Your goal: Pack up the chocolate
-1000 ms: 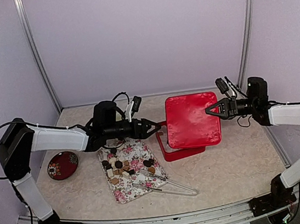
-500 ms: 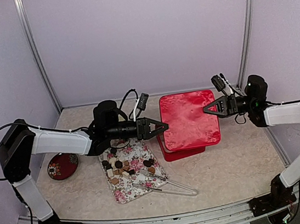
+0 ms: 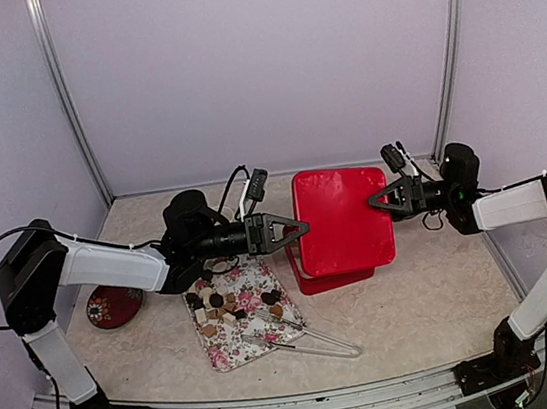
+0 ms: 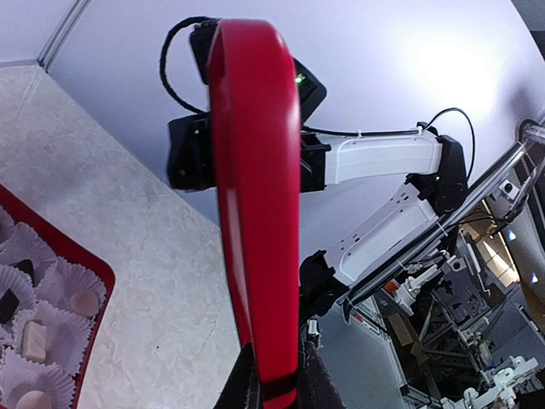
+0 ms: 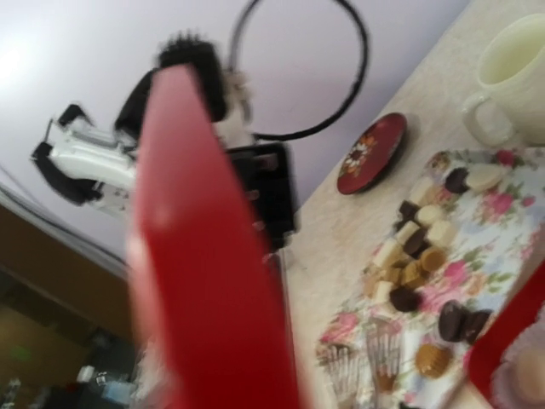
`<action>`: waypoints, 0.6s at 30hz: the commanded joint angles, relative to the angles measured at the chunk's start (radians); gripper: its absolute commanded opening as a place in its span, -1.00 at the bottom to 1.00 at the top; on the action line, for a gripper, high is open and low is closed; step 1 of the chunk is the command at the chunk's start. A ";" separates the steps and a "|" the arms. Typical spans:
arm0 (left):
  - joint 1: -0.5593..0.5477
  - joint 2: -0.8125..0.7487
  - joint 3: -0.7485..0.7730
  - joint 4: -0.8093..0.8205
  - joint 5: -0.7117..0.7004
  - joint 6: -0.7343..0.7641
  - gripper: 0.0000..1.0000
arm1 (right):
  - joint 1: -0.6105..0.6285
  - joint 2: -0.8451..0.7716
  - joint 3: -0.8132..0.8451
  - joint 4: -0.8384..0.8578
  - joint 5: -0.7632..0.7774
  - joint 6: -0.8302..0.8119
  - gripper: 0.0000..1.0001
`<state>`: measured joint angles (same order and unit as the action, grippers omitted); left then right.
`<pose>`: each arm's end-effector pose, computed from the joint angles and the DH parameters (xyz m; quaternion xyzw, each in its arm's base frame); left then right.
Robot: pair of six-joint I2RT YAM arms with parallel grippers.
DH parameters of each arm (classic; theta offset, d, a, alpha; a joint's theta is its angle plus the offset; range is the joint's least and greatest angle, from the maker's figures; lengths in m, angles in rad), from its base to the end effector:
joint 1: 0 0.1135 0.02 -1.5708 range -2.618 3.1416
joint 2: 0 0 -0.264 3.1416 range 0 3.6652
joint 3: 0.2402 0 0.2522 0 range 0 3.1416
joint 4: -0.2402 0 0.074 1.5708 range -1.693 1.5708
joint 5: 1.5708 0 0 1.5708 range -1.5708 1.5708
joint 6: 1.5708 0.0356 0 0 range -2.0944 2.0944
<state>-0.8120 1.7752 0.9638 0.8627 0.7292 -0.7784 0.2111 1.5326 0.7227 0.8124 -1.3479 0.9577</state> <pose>0.2485 -0.2965 0.2408 0.2693 0.6390 -0.6556 0.2989 0.2901 0.0977 0.2415 -0.2102 0.6749 0.6728 0.2182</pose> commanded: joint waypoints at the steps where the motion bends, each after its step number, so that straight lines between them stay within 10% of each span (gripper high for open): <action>1: -0.020 -0.008 -0.012 0.179 -0.011 -0.118 -1.00 | -0.046 0.002 0.015 -0.118 0.107 -0.092 0.39; 18: -0.047 0.242 0.122 0.504 -0.199 -0.466 -1.00 | -0.156 -0.160 -0.088 -0.393 0.309 -0.322 0.62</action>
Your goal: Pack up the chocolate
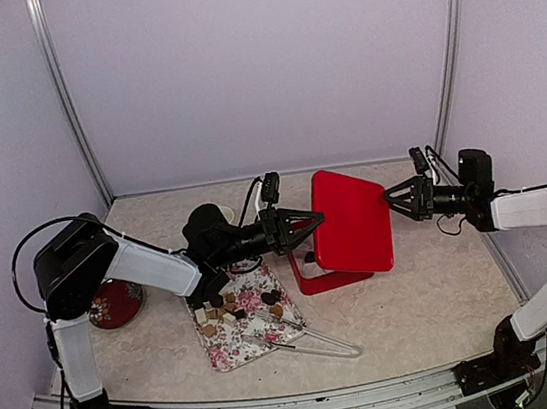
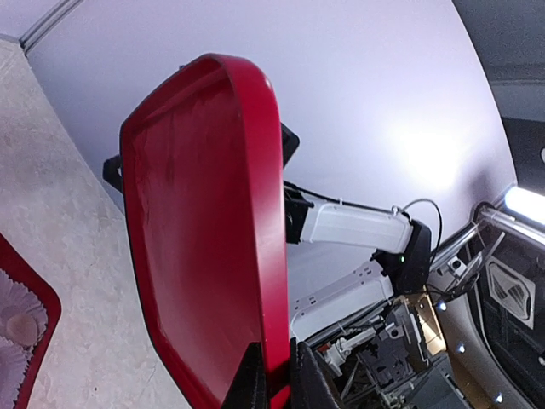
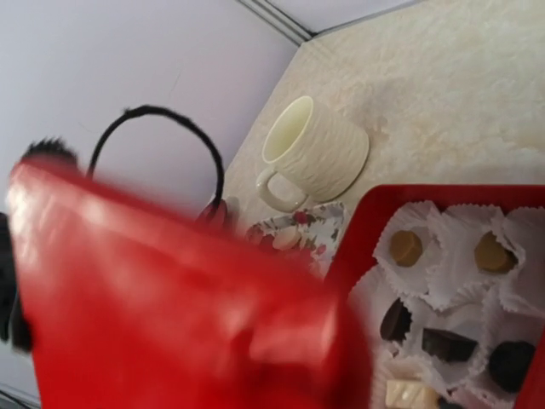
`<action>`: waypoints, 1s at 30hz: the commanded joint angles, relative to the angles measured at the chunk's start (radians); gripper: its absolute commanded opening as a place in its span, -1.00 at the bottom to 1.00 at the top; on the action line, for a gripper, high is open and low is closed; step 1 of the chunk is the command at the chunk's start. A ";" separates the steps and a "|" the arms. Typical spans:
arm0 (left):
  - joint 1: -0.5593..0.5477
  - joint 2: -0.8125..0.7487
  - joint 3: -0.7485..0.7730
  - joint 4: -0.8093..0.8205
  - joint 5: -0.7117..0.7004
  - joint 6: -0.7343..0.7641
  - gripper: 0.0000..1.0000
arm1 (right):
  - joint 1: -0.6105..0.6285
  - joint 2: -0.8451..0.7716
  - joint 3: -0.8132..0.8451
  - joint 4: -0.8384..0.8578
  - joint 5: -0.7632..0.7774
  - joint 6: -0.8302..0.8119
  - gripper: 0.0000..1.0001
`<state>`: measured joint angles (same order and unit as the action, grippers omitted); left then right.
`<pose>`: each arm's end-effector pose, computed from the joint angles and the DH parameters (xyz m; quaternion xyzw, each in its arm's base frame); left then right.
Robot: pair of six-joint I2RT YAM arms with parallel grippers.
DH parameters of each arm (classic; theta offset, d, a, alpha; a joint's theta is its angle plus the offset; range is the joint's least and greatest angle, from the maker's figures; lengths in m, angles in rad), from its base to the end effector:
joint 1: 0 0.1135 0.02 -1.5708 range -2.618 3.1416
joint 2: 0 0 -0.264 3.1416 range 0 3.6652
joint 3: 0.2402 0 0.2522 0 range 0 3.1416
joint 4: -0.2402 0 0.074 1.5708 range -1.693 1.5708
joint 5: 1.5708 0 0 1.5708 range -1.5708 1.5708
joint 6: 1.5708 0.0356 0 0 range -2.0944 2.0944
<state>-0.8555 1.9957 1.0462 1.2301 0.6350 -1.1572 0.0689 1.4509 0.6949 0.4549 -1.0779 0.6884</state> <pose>0.2588 -0.3300 0.2182 0.1608 0.6022 -0.7418 0.2475 0.2917 0.0516 0.2243 -0.0792 0.7509 0.5721 0.3202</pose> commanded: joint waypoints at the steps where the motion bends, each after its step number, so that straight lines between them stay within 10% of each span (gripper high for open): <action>1: -0.005 0.026 0.037 0.121 -0.140 -0.092 -1.00 | -0.017 -0.094 -0.073 -0.047 0.059 -0.062 0.63; 30: 0.039 0.171 -0.001 0.052 -0.403 -0.246 -1.00 | 0.057 0.251 0.075 -0.100 0.235 -0.188 0.12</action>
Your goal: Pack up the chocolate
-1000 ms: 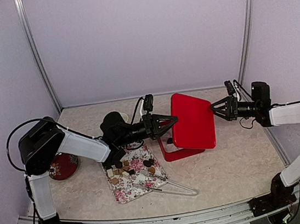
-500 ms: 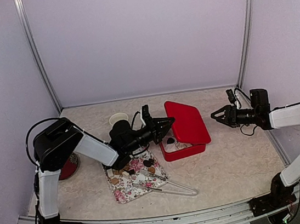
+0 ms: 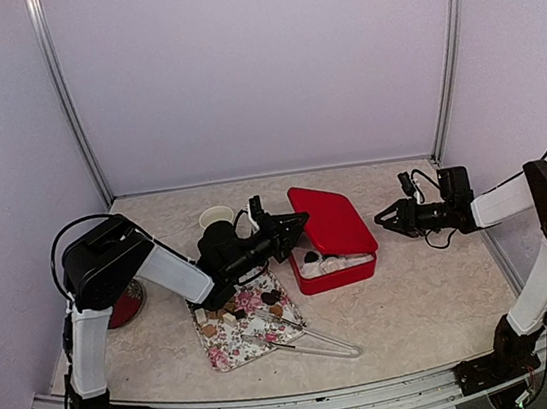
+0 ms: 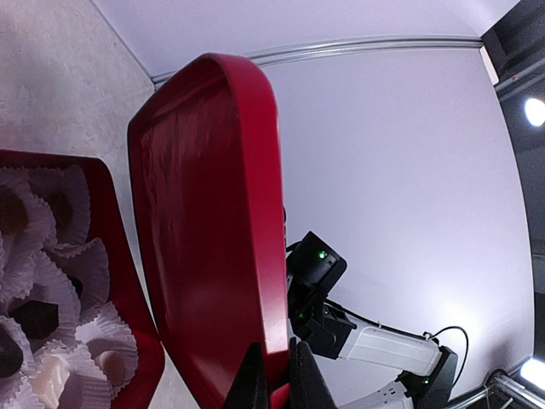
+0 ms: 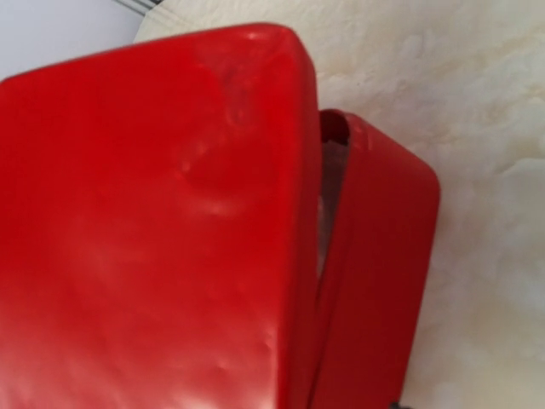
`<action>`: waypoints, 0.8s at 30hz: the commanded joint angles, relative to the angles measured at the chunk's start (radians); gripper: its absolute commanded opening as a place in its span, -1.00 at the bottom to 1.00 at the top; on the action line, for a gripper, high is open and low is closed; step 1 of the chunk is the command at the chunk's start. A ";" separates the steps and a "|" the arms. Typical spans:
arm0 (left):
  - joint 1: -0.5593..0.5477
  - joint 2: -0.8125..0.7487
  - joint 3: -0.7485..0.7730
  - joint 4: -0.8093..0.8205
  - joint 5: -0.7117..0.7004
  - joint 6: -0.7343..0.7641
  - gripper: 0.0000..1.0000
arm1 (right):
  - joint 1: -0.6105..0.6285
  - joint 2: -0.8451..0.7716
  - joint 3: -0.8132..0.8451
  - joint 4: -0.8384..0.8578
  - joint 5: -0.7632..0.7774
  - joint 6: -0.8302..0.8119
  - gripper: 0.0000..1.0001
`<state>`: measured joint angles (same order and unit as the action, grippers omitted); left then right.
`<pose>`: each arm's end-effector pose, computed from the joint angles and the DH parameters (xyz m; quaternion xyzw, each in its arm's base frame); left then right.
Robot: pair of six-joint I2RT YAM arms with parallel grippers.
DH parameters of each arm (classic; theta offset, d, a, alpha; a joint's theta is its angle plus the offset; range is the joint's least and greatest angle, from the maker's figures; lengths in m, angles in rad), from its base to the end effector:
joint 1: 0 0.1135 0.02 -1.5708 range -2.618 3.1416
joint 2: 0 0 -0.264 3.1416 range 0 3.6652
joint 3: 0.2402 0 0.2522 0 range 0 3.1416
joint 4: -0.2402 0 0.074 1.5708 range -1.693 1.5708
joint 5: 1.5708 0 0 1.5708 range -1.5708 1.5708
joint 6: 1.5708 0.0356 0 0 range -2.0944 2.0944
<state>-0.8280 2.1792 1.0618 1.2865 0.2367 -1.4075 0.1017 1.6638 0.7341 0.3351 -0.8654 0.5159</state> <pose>0.2909 -0.3291 0.1545 -0.0965 0.6394 -0.7157 0.2637 0.3151 0.0594 0.1615 -0.0276 0.8251 0.4822 0.2930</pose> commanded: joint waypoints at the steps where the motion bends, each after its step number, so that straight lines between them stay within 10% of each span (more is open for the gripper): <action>1: 0.014 -0.011 -0.017 -0.005 0.004 0.001 -1.00 | 0.028 0.053 0.045 0.020 0.022 -0.017 0.11; 24: 0.045 0.006 -0.068 0.034 0.128 -0.114 -1.00 | 0.052 0.143 0.118 -0.001 0.002 -0.028 0.12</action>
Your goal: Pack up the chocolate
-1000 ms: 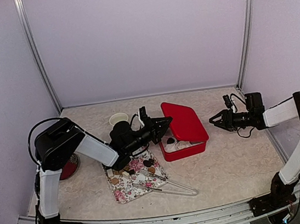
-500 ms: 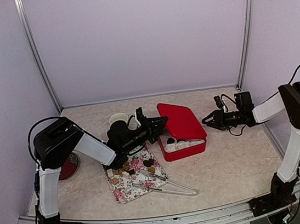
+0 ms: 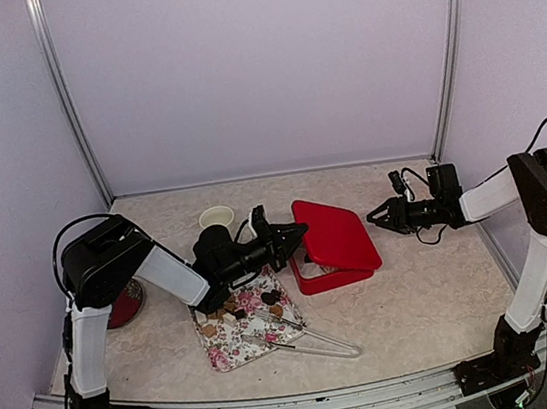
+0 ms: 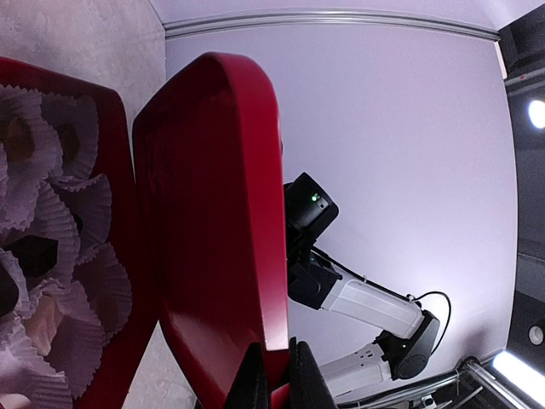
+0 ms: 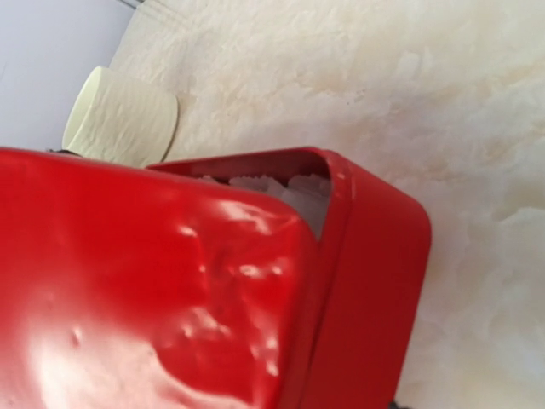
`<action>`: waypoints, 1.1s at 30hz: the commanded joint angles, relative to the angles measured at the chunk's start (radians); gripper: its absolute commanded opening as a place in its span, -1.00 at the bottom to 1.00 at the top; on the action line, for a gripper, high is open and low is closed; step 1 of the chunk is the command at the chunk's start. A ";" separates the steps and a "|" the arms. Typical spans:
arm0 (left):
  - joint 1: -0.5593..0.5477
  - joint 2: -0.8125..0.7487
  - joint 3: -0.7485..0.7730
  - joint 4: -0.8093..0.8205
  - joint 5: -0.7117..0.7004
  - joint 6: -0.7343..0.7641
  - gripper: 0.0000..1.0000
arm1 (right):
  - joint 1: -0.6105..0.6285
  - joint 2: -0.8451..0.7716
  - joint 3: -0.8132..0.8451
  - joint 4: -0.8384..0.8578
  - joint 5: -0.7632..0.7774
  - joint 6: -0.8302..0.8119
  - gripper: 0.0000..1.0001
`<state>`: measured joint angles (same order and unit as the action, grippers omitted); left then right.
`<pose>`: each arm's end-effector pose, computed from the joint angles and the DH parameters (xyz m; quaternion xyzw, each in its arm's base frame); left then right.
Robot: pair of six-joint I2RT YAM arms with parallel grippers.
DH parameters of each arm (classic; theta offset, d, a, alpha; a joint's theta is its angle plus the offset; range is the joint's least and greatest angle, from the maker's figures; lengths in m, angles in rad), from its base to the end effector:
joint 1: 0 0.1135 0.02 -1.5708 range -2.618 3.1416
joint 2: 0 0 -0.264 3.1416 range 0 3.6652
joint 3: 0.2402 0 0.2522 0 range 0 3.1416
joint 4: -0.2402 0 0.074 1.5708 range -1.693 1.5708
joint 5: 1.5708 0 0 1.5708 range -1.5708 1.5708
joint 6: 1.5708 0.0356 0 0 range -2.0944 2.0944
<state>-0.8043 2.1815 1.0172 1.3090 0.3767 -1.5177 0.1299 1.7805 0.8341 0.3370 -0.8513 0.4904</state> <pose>0.2884 -0.3184 0.1439 -0.0917 0.6516 -0.7303 0.1837 0.3404 0.0715 0.1523 -0.0431 0.8287 0.4772 0.2893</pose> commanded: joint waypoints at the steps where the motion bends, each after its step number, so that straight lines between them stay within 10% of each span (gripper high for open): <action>1: 0.024 0.003 -0.021 0.006 -0.017 -0.001 -1.00 | 0.029 0.031 0.020 -0.007 -0.009 -0.007 0.12; 18: 0.063 0.007 0.041 -0.128 -0.015 0.049 -0.99 | 0.072 0.088 0.074 -0.072 0.036 -0.071 0.01; 33: 0.059 -0.121 0.022 -0.414 -0.107 0.183 -0.27 | 0.099 0.121 0.109 -0.085 0.034 -0.075 -0.34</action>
<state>-0.7521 2.1441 1.0439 1.0248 0.3283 -1.4235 0.2134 1.8862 0.9207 0.2710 -0.8215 0.4271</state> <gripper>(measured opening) 0.310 0.336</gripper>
